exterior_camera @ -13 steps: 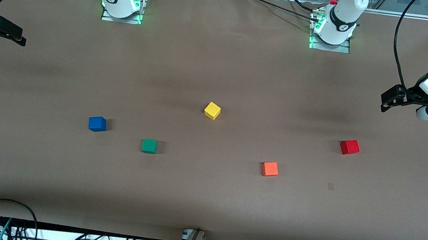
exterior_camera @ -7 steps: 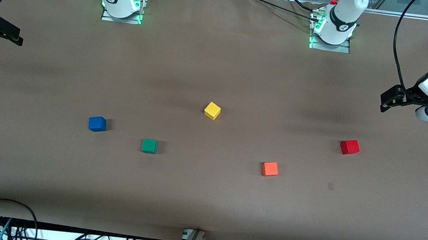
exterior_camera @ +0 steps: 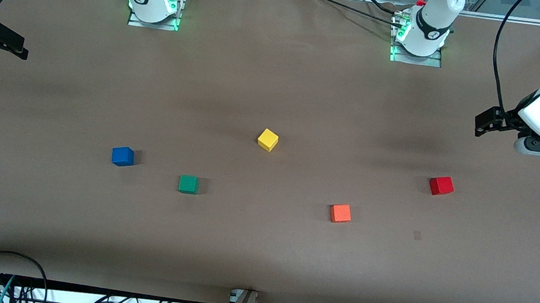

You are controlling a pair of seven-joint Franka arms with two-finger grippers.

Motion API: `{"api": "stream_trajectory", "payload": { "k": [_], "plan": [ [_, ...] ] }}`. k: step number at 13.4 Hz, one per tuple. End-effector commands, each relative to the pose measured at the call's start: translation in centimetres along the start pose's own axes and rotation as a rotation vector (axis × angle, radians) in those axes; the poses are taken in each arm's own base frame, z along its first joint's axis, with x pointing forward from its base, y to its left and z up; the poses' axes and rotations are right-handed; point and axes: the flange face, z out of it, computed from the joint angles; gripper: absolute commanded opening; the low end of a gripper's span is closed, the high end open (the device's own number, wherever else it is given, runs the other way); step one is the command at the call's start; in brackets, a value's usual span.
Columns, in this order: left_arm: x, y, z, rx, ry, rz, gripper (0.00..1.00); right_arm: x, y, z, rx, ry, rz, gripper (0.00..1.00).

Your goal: Pass red block to right arm, stack on blue

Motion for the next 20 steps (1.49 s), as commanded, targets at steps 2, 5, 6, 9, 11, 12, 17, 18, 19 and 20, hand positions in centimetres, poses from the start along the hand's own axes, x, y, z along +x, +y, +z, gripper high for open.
{"api": "stream_trajectory", "payload": {
  "k": [2, 5, 6, 9, 11, 12, 17, 18, 19, 20],
  "plan": [
    [1.5, -0.7, 3.7, 0.026, -0.09, -0.018, 1.0, 0.1, 0.2, -0.5, -0.012, 0.008, -0.001, 1.0],
    [3.4, -1.9, 7.7, 0.027, -0.124, -0.04, 1.0, 0.0, 0.2, -0.6, -0.012, 0.008, -0.001, 1.0],
    [3.9, -2.8, 9.0, 0.024, -0.13, -0.053, 1.0, 0.0, 0.2, -0.6, -0.012, 0.008, -0.001, 1.0],
    [5.0, -5.2, 14.4, 0.006, -0.156, -0.092, 1.0, 0.0, 0.2, -0.6, -0.012, 0.006, 0.001, 1.0],
    [4.5, -5.2, 18.1, 0.004, -0.134, -0.091, 1.0, 0.0, 0.2, -0.6, -0.011, 0.006, 0.001, 1.0],
    [4.0, -5.4, 20.2, 0.001, -0.113, -0.095, 1.0, 0.0, 0.2, -0.6, -0.011, 0.006, 0.001, 1.0],
    [4.0, -5.7, 28.9, 0.002, 0.036, -0.083, 1.0, 0.0, 0.2, -0.6, -0.009, 0.005, 0.0, 1.0],
    [4.3, -5.4, 30.0, 0.001, 0.044, -0.078, 1.0, 0.0, 0.2, -0.6, -0.009, 0.007, 0.0, 1.0],
    [4.5, -5.4, 30.5, 0.002, 0.051, -0.076, 1.0, 0.0, 0.2, -0.6, -0.008, 0.008, 0.0, 1.0],
    [4.4, -5.5, 30.9, 0.007, 0.046, -0.063, 1.0, 0.1, 0.2, -0.6, -0.008, 0.008, -0.002, 1.0]
  ]
}}
